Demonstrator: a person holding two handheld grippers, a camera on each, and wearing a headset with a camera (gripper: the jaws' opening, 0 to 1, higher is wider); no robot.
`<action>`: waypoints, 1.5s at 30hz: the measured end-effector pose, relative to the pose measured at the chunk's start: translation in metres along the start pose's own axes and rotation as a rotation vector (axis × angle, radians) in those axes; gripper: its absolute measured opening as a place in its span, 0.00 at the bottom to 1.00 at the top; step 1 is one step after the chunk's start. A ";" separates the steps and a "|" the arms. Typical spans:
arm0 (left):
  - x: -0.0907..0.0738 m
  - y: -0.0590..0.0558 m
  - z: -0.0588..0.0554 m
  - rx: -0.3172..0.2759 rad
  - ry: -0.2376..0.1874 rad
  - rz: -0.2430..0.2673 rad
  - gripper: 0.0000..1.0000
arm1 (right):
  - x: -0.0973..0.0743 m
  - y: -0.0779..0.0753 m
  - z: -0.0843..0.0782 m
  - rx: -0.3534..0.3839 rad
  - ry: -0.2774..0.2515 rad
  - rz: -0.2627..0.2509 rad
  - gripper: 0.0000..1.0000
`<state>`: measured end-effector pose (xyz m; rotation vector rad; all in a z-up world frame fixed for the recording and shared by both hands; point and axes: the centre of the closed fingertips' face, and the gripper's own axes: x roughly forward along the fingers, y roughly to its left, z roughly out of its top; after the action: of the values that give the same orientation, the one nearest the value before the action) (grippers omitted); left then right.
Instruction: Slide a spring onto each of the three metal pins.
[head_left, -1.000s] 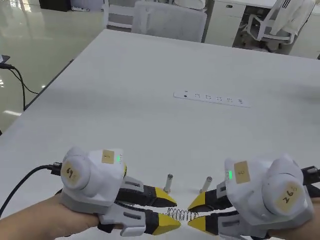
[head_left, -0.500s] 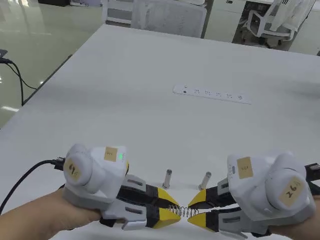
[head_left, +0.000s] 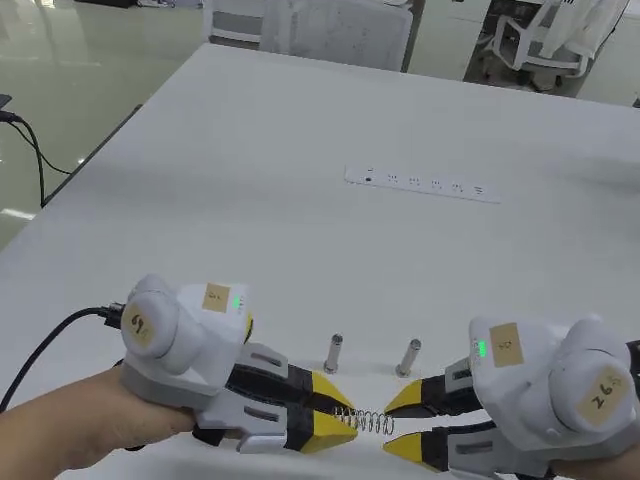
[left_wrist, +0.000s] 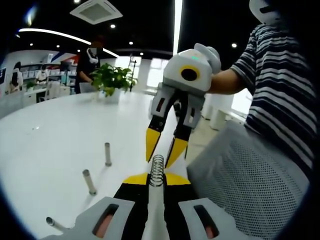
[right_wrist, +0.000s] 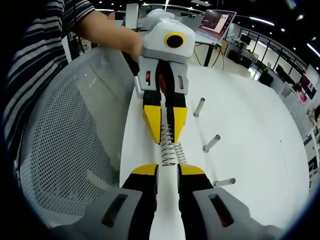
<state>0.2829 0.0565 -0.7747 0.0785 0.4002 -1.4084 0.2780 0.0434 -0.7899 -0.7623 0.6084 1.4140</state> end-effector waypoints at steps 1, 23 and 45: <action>0.000 0.000 0.000 0.002 0.002 -0.001 0.02 | 0.000 0.000 0.001 -0.007 -0.006 -0.001 0.12; 0.000 -0.004 -0.002 -0.001 0.013 -0.013 0.02 | -0.010 0.002 0.015 -0.088 -0.061 -0.005 0.07; 0.005 -0.002 -0.005 0.020 0.026 -0.010 0.02 | -0.018 0.000 0.054 -0.016 -0.226 0.013 0.07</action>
<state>0.2800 0.0531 -0.7801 0.1114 0.4091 -1.4223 0.2727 0.0738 -0.7414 -0.6011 0.4274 1.4937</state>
